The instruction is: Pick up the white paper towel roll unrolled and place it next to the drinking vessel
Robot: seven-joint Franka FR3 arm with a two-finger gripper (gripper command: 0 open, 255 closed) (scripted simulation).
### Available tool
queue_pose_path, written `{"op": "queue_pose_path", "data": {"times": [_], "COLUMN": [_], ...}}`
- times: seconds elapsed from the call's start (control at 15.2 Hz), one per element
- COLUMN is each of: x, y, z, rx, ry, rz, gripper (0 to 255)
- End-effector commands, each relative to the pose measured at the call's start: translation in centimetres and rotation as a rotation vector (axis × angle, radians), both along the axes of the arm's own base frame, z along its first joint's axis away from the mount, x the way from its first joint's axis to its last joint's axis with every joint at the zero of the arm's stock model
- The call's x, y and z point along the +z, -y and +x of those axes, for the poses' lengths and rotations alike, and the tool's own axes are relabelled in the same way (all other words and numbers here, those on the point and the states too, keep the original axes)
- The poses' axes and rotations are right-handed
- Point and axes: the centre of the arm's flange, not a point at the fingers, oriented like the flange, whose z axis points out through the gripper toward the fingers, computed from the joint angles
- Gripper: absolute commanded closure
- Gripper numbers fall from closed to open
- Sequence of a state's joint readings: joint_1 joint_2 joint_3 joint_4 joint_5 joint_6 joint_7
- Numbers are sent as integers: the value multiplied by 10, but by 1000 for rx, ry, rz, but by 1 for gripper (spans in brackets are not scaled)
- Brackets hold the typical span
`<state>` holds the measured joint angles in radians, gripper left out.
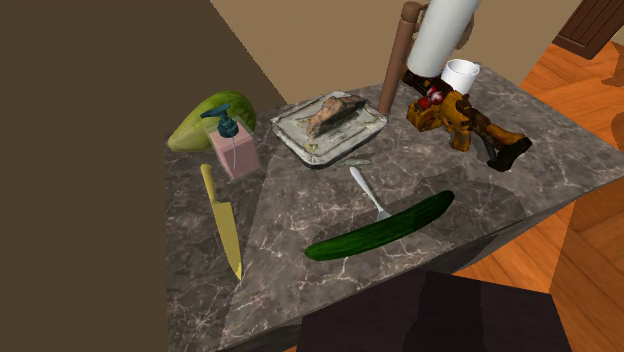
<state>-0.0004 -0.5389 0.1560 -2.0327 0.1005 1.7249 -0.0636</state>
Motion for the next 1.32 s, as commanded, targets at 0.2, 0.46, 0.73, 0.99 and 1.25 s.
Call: {"op": "queue_pose_path", "data": {"times": [0.2, 0.46, 0.73, 0.99, 1.25], "x": [-1, 0, 0, 0, 0], "y": [44, 79, 115, 150, 186], "z": [50, 90, 129, 168, 207], "rx": [0, 0, 0, 0, 0], "ry": [0, 0, 0, 0, 0], "rz": [0, 0, 0, 0, 0], "gripper": [255, 255, 255, 255, 255]}}
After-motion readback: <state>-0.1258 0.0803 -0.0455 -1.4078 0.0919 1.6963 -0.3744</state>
